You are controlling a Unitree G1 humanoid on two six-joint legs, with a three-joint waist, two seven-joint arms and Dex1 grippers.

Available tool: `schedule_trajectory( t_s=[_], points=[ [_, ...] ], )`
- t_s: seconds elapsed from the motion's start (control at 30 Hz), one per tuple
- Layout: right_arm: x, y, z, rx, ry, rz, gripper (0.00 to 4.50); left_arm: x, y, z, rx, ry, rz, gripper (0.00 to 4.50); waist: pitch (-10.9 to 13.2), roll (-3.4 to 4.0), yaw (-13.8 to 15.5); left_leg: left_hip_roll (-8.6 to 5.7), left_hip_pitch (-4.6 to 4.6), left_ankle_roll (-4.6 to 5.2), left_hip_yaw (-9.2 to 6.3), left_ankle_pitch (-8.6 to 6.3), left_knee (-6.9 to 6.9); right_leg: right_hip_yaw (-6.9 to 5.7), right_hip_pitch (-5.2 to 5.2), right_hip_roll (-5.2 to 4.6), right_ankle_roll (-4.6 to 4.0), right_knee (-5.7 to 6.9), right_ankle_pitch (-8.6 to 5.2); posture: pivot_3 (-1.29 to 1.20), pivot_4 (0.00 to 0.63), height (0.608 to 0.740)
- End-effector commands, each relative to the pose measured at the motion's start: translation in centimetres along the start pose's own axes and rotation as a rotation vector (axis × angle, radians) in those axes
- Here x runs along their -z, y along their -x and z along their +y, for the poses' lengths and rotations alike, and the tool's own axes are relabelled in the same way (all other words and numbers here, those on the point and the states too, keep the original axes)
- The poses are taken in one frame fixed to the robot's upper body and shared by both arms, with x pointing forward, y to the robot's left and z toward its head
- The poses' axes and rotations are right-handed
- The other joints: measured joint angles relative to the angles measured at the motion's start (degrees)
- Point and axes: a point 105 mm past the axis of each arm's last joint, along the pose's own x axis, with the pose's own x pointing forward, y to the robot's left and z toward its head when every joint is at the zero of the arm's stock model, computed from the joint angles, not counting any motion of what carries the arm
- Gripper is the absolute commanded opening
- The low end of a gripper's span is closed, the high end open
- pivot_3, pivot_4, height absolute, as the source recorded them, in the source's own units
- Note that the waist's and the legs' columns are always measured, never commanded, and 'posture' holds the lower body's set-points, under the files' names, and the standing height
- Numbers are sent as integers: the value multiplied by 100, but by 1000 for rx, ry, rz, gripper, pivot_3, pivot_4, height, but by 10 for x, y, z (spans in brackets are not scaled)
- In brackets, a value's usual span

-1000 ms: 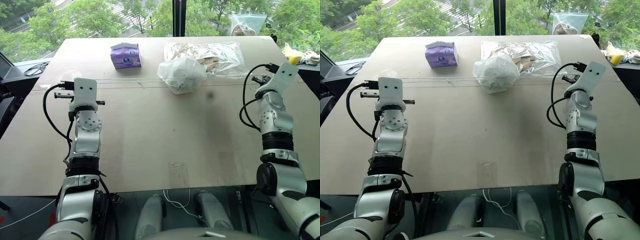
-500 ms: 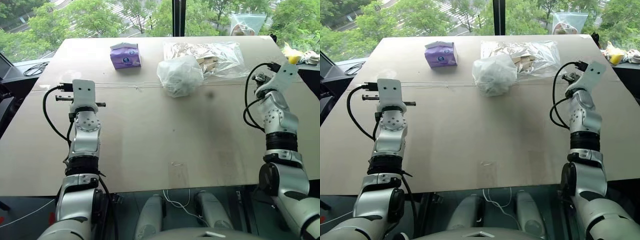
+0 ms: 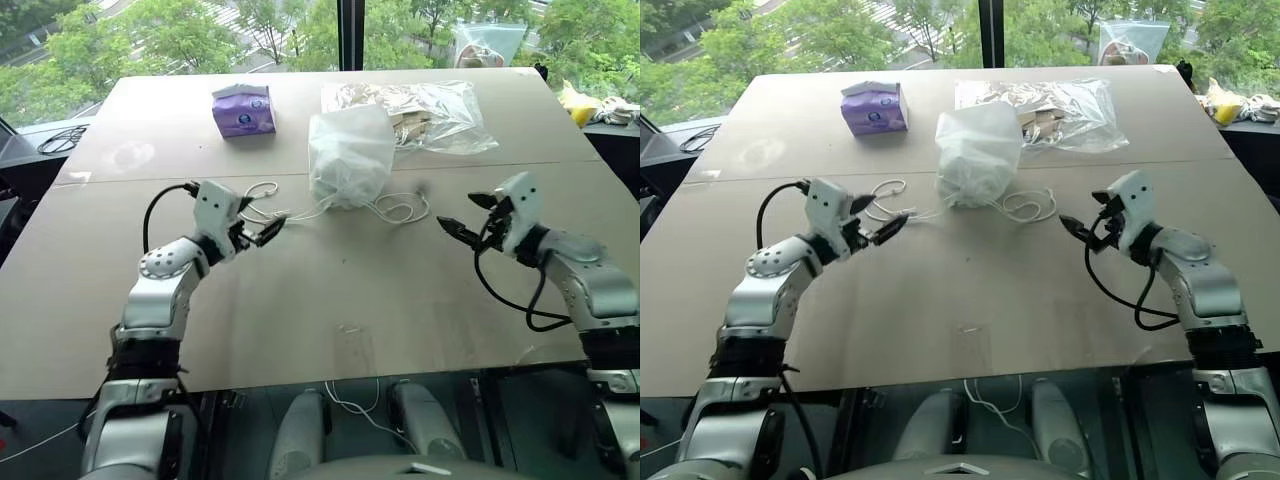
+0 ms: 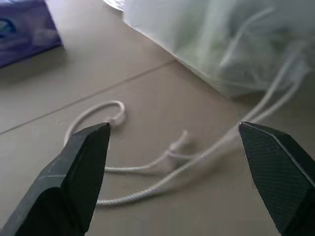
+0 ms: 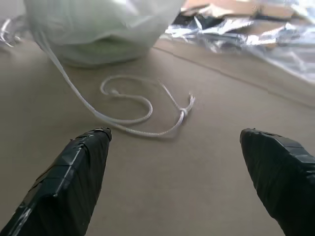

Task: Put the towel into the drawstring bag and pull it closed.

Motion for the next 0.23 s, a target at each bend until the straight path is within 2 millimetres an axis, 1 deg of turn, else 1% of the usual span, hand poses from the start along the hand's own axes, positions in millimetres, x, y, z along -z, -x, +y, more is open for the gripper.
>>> schedule_trajectory(
  t_s=[0.03, 0.1, 0.17, 0.23],
  points=[
    [-8, 25, -1, -30, 2, -78, 4500, -6, 25, -14, 120, 28, 7, 4121, 2, -2, 13, 1, -2, 0, -2, 0, 1, -3, 0, 0, 3, -1, -2, 0, 150, 740],
    [2, 36, 2, -59, -14, -40, 4500, -2, 34, -15, 127, 52, 23, 4121, 4, -3, 52, 1, -3, 0, -3, 0, 10, -5, -1, 0, 17, 0, -11, 0, 150, 740],
    [8, 48, 14, -130, -49, -44, 4500, 2, 43, -17, 136, 56, 35, 4121, 4, -3, 94, 1, -6, 0, -2, 1, 26, -5, 0, 0, 0, 4, -24, 0, 150, 740],
    [12, 53, 21, -159, -74, -35, 4500, 3, 45, -19, 143, 62, 34, 4121, 4, -3, 100, 1, 4, 0, 2, 1, 27, -2, 8, -1, -1, 3, -26, 0, 150, 740]
  ],
)
